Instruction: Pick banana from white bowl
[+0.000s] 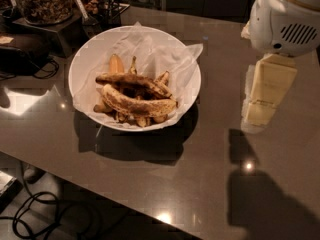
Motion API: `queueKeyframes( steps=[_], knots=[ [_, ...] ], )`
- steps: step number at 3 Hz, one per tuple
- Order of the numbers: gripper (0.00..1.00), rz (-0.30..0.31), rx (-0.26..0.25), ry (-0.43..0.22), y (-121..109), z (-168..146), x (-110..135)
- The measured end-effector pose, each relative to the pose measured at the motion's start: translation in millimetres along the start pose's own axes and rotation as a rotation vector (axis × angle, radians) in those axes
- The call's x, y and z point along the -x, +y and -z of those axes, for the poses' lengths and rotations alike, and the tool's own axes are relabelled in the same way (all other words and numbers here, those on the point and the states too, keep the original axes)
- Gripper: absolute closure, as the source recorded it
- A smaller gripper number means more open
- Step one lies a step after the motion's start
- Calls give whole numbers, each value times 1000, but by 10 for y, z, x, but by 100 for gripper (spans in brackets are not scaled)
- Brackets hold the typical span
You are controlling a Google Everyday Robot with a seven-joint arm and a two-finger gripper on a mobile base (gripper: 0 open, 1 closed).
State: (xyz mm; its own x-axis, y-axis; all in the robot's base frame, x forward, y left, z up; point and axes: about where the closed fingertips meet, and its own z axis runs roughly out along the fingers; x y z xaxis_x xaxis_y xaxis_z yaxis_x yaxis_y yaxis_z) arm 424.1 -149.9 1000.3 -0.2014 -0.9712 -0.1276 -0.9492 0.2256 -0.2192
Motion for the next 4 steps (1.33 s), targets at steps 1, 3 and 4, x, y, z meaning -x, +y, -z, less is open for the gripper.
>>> queueKeyframes(
  steps=[1,3,4],
  knots=[
    [0,24,-2,-47,45,-59,165],
    [13,129,7,-102,367,-245,747],
    [19,156,25,-107,450,-337,925]
  ],
)
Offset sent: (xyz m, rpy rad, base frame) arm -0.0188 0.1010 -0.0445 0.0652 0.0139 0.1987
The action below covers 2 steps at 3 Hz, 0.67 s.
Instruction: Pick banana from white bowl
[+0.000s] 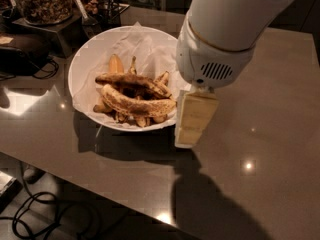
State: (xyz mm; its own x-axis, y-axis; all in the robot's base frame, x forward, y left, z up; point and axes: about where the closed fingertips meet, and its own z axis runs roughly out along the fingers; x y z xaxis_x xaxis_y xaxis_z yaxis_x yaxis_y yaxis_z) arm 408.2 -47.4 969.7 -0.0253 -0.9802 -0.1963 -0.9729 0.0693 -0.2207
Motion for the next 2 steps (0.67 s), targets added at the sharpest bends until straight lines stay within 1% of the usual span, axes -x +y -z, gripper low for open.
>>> queueKeyframes(
  steps=[1,2],
  knots=[
    [22,28,0,9,-30,-64,146],
    [27,76,5,33,-67,-147,317]
  ],
)
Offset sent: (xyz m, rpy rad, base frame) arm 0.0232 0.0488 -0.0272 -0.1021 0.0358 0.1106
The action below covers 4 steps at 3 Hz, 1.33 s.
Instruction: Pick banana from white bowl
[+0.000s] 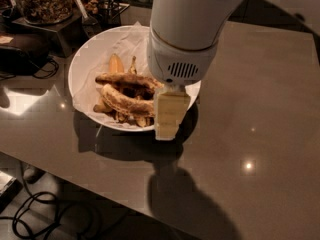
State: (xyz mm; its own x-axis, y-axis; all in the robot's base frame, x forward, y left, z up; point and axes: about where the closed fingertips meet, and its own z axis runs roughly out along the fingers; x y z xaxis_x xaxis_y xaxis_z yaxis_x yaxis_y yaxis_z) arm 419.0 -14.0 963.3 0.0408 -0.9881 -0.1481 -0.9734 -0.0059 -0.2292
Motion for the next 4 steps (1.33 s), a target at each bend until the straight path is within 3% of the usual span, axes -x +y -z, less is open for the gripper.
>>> queueKeyframes(
  steps=[1,3,4],
  knots=[
    [29,30,27,30,-78,-128,140],
    [34,8,123,60,-284,-375,260],
    [33,-7,147,59,-378,-439,292]
  ],
)
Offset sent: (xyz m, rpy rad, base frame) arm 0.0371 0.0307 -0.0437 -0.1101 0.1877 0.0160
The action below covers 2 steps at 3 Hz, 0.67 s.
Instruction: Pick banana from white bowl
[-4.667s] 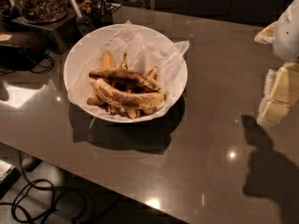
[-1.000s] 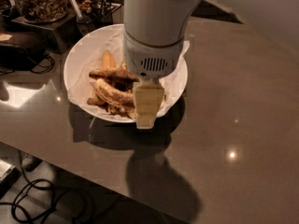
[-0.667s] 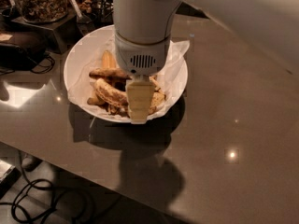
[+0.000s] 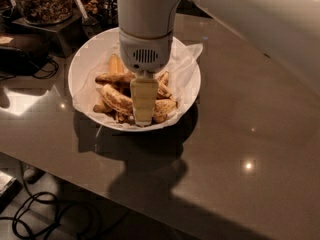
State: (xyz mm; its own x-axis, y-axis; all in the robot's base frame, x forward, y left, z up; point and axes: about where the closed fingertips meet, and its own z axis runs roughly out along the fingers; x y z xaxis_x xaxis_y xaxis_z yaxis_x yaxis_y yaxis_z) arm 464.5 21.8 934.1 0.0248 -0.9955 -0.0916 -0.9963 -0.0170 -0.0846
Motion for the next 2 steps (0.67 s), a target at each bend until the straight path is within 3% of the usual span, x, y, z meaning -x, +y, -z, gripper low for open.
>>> queueKeyframes(
  steps=[2],
  knots=[
    [37,-19,45,-12,-154,-144,43]
  ],
)
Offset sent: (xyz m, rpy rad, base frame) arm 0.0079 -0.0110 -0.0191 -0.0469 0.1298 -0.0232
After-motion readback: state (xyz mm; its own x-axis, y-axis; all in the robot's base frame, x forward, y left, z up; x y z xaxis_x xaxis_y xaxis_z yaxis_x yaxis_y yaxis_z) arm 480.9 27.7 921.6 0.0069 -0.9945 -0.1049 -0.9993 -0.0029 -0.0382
